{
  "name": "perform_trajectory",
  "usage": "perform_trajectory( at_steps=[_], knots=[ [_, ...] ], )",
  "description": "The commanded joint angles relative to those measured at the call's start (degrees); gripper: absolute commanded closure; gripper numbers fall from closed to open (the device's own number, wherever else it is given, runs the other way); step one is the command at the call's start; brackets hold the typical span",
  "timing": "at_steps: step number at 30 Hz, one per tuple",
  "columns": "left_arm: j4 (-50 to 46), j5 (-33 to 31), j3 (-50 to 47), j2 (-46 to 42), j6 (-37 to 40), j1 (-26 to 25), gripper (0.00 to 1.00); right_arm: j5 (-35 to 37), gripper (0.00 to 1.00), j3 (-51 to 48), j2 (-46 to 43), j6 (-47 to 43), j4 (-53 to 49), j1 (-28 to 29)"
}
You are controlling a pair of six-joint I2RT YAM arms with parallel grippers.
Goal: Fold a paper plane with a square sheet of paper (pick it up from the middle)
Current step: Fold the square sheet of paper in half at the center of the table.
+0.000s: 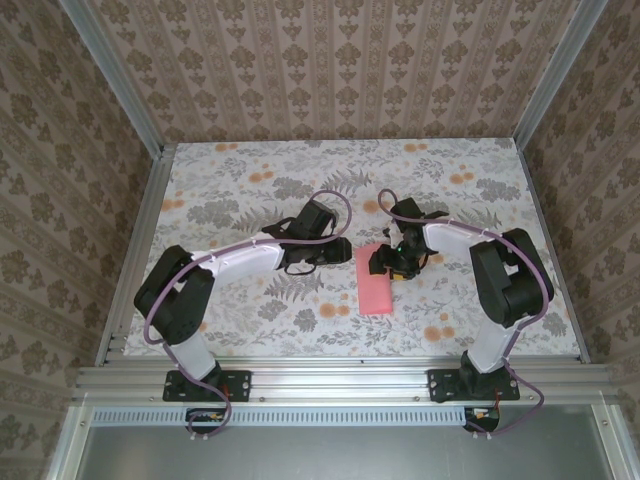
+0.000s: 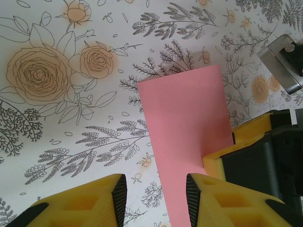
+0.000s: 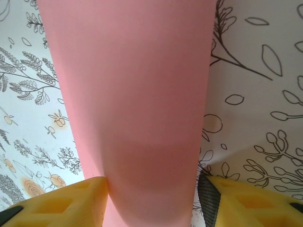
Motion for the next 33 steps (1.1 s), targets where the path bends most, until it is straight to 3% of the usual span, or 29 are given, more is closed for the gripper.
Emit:
perform_trajectory(
  at_steps=[1,17,33],
  knots=[
    [-0.70,0.40,1.75,0.61,0.71,-0.52,0.60,4.40,0.43,1.03,2.23,-0.85,-2.84,0.65],
    [-1.05,0.67,2.01,1.01,-0.08,-1.00,0.65,9.19,0.43,0.20,2.98,-0.14,-3.29,1.53],
    [-1.79,-1.67,1.97,0.17,-1.10,-1.18,0.66,5.83,0.42,-1.99,-2.50,2.12,0.32,0.05]
  ],
)
